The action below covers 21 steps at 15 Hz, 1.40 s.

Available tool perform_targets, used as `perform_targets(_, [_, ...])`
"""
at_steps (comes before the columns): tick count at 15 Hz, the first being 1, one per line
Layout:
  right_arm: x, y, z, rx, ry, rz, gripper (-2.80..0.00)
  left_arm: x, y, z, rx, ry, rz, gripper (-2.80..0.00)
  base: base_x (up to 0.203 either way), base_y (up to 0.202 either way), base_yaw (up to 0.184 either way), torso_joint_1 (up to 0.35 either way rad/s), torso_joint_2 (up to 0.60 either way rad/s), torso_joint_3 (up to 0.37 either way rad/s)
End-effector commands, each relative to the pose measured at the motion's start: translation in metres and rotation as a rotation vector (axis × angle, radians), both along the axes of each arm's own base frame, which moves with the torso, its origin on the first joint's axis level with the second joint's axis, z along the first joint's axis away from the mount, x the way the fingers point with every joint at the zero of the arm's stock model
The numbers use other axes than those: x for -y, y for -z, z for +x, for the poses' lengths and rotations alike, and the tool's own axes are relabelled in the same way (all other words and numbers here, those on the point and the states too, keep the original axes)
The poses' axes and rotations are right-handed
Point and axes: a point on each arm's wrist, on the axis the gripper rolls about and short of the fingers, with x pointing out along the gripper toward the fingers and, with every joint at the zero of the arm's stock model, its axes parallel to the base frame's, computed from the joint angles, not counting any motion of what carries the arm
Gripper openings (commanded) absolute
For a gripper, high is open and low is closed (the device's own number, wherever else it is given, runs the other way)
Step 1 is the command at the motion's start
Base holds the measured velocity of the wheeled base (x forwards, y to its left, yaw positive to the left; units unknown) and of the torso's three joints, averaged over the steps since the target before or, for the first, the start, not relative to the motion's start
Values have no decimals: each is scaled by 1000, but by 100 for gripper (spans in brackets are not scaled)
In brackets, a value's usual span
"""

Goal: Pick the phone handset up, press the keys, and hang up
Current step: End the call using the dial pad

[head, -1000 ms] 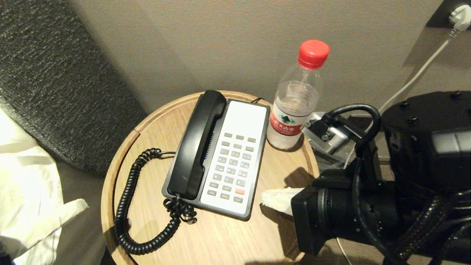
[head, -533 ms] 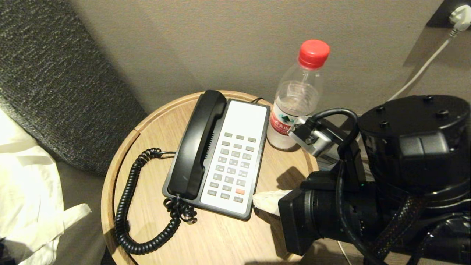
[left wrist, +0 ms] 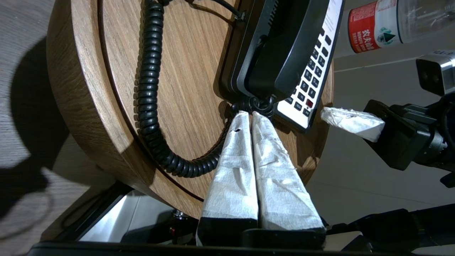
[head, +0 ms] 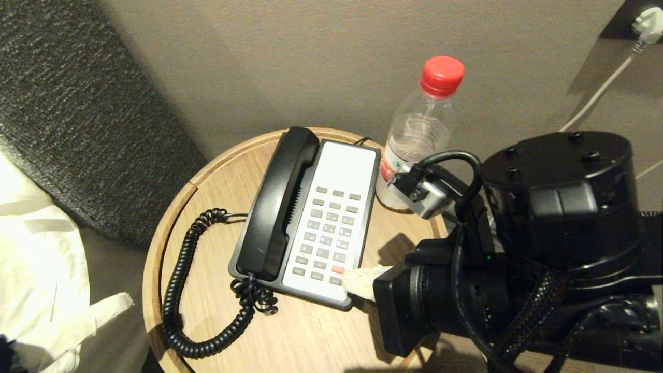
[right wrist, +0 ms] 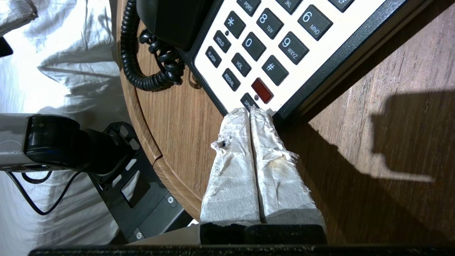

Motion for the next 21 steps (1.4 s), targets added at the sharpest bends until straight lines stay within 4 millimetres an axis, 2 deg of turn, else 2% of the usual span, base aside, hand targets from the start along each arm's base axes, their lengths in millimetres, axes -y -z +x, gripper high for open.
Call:
perform_targets(1, [-3, 2, 0, -5, -4, -5, -280, 0, 1, 0, -5, 0, -1, -280, 0, 0, 0, 0, 0, 0])
perform_targets(21, [-15, 12, 7, -14, -7, -28, -280, 1, 5, 1, -19, 9, 6, -280, 0, 0, 0, 0, 0, 0])
